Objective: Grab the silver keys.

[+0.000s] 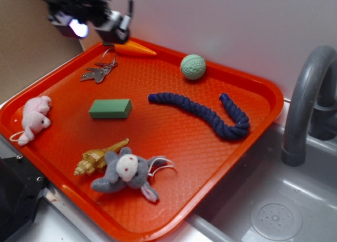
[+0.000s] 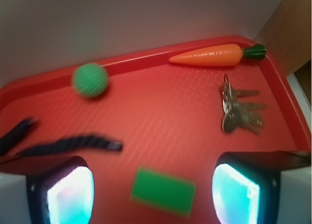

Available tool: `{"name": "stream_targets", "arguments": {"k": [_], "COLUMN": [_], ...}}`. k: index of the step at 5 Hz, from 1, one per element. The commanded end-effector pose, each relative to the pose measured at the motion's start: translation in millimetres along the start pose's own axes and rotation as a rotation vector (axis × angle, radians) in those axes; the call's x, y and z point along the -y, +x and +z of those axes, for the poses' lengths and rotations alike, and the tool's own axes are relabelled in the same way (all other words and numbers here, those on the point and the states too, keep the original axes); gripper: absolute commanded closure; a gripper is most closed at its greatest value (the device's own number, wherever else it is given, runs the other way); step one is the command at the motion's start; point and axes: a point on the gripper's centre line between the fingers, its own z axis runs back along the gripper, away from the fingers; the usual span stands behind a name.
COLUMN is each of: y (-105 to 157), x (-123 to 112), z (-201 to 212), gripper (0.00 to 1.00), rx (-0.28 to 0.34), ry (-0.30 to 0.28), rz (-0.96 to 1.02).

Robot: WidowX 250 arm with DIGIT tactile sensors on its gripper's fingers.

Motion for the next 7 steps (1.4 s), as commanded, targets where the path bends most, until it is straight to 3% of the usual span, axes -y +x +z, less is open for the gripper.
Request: {"name": "stream_targets", "arguments": {"k": [1, 3, 6, 7], "y": [58.0, 44.6, 41.6, 36.6], "x": [-46.3, -82.2, -86.6, -98.0], "z": [-41.1, 0.5, -57.6, -61.8], "gripper": [0.00, 0.00, 0.00, 0.00], "rx": [0.008, 0.025, -0.117, -0.163], "ry": [0.157, 0.112, 0.224, 0.261], "rz": [-0.047, -0.014, -0.089, -0.089]}}
